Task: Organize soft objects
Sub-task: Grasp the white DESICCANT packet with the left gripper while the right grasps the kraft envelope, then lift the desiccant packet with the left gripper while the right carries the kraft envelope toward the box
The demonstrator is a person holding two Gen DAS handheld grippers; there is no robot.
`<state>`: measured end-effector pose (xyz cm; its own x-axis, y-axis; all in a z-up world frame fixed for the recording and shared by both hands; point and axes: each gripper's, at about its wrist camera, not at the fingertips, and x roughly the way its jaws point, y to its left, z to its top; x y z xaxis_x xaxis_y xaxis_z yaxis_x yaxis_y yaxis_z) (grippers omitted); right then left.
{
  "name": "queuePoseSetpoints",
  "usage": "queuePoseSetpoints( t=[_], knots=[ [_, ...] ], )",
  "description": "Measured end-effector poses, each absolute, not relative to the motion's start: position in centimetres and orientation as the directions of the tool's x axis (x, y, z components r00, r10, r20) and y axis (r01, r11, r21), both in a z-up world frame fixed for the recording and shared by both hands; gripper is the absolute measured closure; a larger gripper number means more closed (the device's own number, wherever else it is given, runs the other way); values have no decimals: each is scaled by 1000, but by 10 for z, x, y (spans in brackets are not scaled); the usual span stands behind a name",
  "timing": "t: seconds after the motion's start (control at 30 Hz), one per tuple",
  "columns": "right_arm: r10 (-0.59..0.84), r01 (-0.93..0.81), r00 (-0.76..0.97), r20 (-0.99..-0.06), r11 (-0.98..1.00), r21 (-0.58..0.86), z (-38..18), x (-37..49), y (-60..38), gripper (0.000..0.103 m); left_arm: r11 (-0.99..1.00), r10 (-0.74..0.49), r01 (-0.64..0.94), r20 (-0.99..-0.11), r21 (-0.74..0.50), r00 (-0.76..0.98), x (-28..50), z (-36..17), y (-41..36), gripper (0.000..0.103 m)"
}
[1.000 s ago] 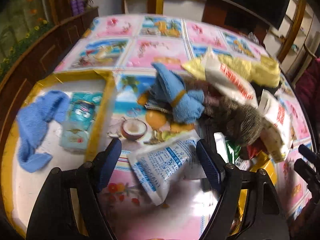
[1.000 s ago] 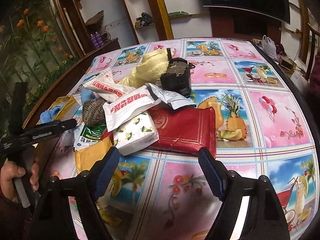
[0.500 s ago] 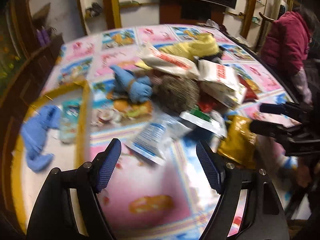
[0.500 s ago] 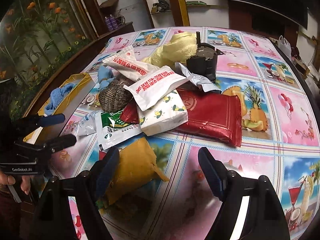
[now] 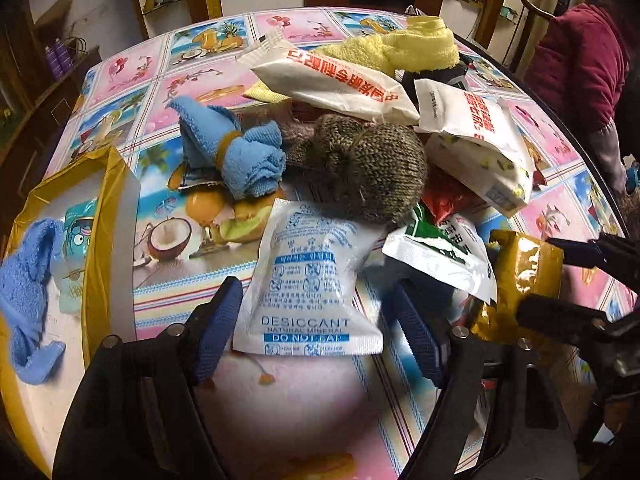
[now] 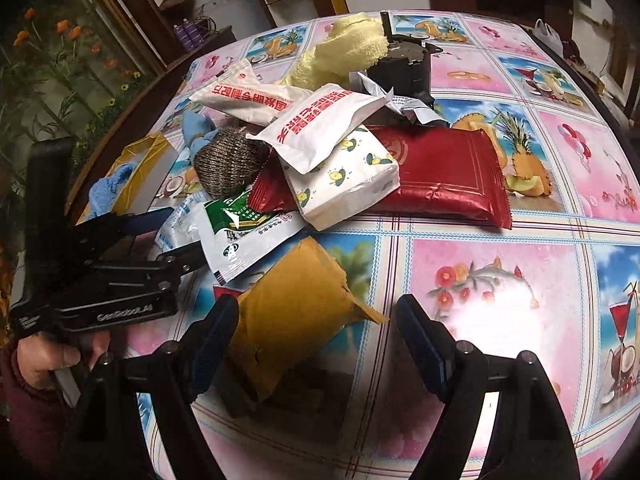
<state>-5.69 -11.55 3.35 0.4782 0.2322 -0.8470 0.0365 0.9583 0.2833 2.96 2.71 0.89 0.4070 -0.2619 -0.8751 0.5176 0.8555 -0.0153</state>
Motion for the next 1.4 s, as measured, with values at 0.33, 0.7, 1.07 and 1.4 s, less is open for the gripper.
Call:
queuePoseSetpoints(
  t=[0.33,0.7,1.07,1.4],
  knots=[
    [80,39,480,-873,993,113,27,-44,-92,23,892,-192,446,-833,73,520,25,22,26,41],
    [157,-34,500,-852,986,162,34,-54,-96,58,906,-277,419,-831,-59,482,25,12,30,54],
    [196,-12,563,-803,973,230,59,-85,-111,58,916,-335,381,-758,-123,559,-22,54,57,89],
    [194,-29,598,-778,975,220,77,-105,-107,58,920,-366,336,-742,-199,562,-16,71,97,66]
  ],
)
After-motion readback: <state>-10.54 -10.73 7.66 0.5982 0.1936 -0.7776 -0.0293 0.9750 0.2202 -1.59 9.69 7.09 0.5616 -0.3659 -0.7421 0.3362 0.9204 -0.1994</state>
